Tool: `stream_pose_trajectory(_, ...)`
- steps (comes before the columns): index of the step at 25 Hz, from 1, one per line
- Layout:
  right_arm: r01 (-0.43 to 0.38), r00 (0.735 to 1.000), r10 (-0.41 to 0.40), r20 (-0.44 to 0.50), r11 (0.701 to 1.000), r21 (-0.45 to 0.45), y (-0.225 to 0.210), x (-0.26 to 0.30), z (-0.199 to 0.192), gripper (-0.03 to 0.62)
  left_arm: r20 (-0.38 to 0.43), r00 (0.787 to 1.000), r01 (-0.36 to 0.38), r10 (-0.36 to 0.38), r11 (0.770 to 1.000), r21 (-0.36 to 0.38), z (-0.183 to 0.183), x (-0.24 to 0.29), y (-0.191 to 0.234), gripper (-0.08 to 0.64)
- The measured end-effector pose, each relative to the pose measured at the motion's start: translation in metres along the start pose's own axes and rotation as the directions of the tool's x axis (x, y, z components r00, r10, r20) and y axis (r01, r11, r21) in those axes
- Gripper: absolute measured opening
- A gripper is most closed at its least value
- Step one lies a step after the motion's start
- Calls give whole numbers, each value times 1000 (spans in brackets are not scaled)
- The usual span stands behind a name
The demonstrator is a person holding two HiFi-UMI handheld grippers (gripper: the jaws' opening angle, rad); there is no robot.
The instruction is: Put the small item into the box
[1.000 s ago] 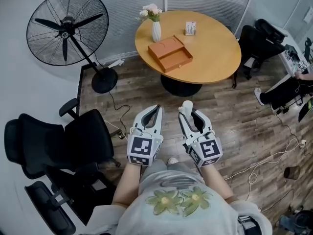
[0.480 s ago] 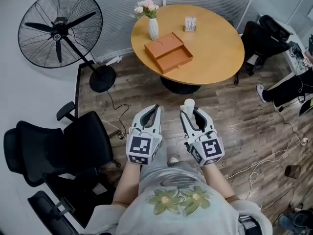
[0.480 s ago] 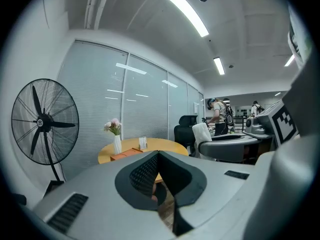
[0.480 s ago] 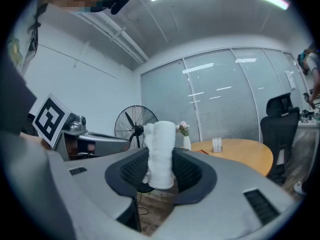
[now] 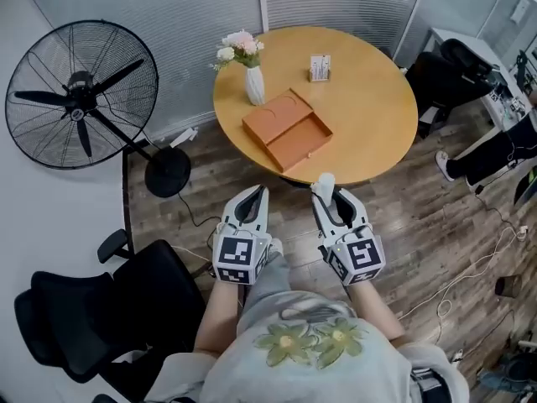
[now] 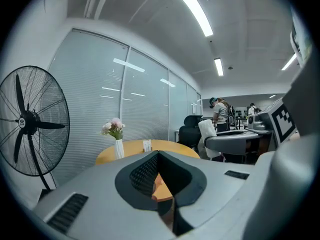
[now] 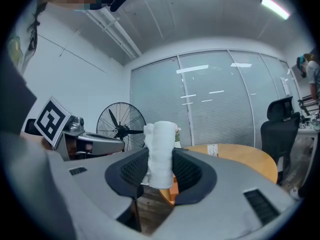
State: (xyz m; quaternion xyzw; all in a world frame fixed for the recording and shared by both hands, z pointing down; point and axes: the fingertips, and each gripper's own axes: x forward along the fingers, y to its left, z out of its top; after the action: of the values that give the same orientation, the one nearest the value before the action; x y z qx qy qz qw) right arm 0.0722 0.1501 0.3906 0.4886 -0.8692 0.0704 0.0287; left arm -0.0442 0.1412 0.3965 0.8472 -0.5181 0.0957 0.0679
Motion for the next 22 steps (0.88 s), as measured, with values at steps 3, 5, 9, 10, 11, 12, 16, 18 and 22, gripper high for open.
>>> stream_pose_trajectory(3,29,1000,-29,5,1000,-12,-9,39,13,150,7,1000,28,-28,1000,3,12,29,32,2)
stream_pose_trajectory(5,48,999,-48,12,999,-16,-15,64,23,150,12,999,44,-44,999,6,17,46,52,2)
stream_pose_trajectory(9,83,996,-82,23,996,-32,-27,103,39,150,12,998,60,-60,998,1,22,73,90,2)
stream_pose_trajectory(10,91,996,-90,23,995,-35,-30,111,42,150,11,998,62,-62,998,-5,22,79,99,2)
stream_pose_trajectory(11,99,995,-98,22,994,-38,-32,119,44,150,9,998,65,-65,998,-11,23,84,107,2)
stream_pose_trajectory(12,106,994,-106,20,993,-41,-34,127,46,150,10,998,67,-67,998,-15,24,89,114,2)
stream_pose_trajectory(16,128,992,-128,3,990,-55,-44,152,45,152,13,997,80,-80,996,-26,24,110,134,2)
stream_pose_trajectory(18,138,990,-139,-15,989,-60,-49,161,41,152,4,996,91,-91,995,-38,19,120,139,2)
stream_pose_trajectory(22,160,986,-163,-34,984,-78,-62,177,35,153,-13,993,114,-115,992,-48,12,139,143,2)
